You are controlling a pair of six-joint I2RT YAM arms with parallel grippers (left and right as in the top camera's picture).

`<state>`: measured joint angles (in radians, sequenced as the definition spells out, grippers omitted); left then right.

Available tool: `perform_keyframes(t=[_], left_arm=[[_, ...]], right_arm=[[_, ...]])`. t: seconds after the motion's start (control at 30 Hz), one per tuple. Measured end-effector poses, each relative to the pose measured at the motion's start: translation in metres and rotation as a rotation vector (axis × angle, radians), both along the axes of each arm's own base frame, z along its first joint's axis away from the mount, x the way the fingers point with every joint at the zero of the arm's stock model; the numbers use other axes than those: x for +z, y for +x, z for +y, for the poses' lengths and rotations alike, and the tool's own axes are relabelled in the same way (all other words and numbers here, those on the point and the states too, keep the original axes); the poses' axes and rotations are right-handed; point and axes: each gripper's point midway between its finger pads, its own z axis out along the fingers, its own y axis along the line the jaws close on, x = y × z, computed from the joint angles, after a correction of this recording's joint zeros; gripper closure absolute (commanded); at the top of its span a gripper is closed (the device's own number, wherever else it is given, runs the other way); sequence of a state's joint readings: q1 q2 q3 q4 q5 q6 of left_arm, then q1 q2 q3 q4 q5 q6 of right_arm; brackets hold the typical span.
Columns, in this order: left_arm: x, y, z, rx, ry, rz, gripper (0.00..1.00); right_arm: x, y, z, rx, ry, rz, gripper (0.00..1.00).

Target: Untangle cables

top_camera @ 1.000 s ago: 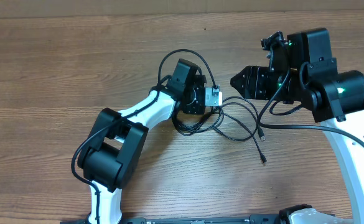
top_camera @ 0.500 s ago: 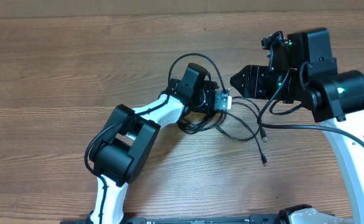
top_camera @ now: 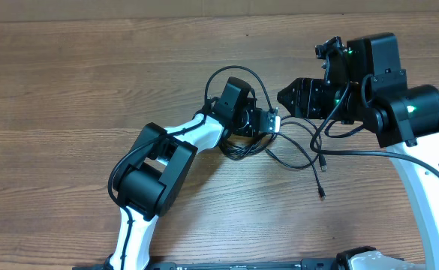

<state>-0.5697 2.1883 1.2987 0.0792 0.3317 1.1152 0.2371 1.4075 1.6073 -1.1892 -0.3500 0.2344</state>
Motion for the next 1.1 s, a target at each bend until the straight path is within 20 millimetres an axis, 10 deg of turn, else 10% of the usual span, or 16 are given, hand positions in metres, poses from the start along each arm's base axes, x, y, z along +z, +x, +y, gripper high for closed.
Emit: perform_keyframes(t=[0.17,0.6,0.87,1.1], left_arm=[[0.011,0.001,0.009,0.136,-0.045,0.103,0.96],[0.142,0.003,0.057,0.417,-0.246,0.187,0.96],[0.150,0.001,0.070,0.519,-0.293,0.269,0.95],[0.146,0.015,0.100,0.740,-0.399,0.419,0.95]], right_arm=[[0.000,-0.001,0.000,0.000,-0.001,0.003,0.32],[-0.010,-0.014,-0.004,-0.016,-0.010,0.081,0.32],[-0.016,-0.014,-0.004,-0.085,0.025,0.135,0.24],[-0.071,-0.027,-0.007,-0.203,0.040,0.328,0.22]])
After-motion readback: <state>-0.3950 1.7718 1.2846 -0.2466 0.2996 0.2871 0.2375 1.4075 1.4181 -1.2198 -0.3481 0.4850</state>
